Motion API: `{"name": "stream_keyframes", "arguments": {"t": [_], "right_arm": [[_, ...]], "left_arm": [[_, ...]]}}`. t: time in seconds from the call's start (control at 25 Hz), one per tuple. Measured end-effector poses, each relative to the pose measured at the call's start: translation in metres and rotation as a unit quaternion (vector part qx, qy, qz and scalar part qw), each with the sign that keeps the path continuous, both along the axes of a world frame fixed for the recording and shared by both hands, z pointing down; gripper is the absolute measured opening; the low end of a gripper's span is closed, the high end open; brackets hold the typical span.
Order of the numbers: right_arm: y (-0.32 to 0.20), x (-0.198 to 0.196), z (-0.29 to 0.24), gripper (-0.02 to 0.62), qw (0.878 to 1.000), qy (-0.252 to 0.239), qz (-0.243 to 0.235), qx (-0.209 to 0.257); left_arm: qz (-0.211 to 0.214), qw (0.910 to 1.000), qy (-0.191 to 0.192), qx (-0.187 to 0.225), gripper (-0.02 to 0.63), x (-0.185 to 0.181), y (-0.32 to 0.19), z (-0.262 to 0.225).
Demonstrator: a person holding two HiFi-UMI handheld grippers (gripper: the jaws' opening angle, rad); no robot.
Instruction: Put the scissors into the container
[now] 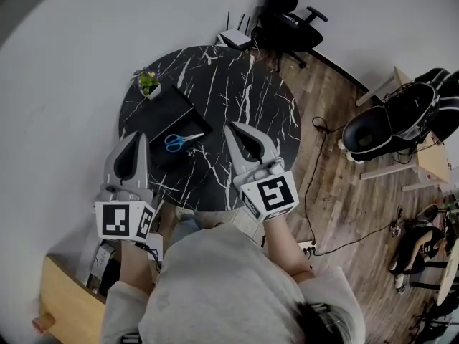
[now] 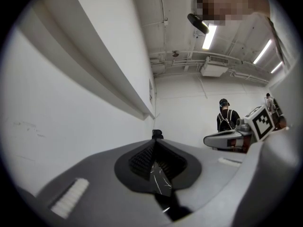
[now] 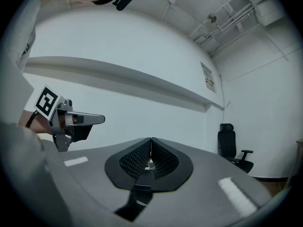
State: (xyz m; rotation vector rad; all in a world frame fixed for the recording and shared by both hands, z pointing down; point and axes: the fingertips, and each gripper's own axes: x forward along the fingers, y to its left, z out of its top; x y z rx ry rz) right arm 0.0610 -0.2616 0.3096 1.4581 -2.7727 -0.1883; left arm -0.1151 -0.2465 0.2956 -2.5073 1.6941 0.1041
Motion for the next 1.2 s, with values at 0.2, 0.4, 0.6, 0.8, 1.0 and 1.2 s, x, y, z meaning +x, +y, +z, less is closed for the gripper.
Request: {"name": "stream_keyframes", "arguments": {"t": [0.2, 0.4, 0.6, 0.8, 1.0, 1.2], "right_arm": [[0.019, 0.015, -0.013, 0.005, 1.000, -0.005, 0.016, 0.016], [0.035, 0.031, -0.022, 0.005, 0.999, -0.018, 0.033, 0.033], [0.048, 0.045, -0.025, 0.005, 0.998, -0.024, 0.044, 0.042], [0.057, 0.056, -0.028, 0.005, 0.997, -0.028, 0.050, 0.045], [0.060, 0.063, -0.030, 0.005, 0.997, -0.034, 0.053, 0.047], [0.060, 0.068, -0.033, 0.005, 0.997, -0.038, 0.054, 0.050]], "left_arm": [[-0.003, 1.0000, 0.003, 0.009, 0.060, 0.006, 0.017, -0.007], [-0.008, 0.9998, 0.011, 0.015, 0.059, 0.012, 0.030, -0.010], [-0.006, 0.9997, 0.015, 0.018, 0.060, 0.020, 0.040, -0.010], [-0.006, 0.9996, 0.018, 0.019, 0.060, 0.028, 0.047, -0.013], [-0.007, 0.9995, 0.020, 0.021, 0.060, 0.033, 0.049, -0.013], [-0.009, 0.9995, 0.020, 0.024, 0.059, 0.037, 0.049, -0.015]]}}
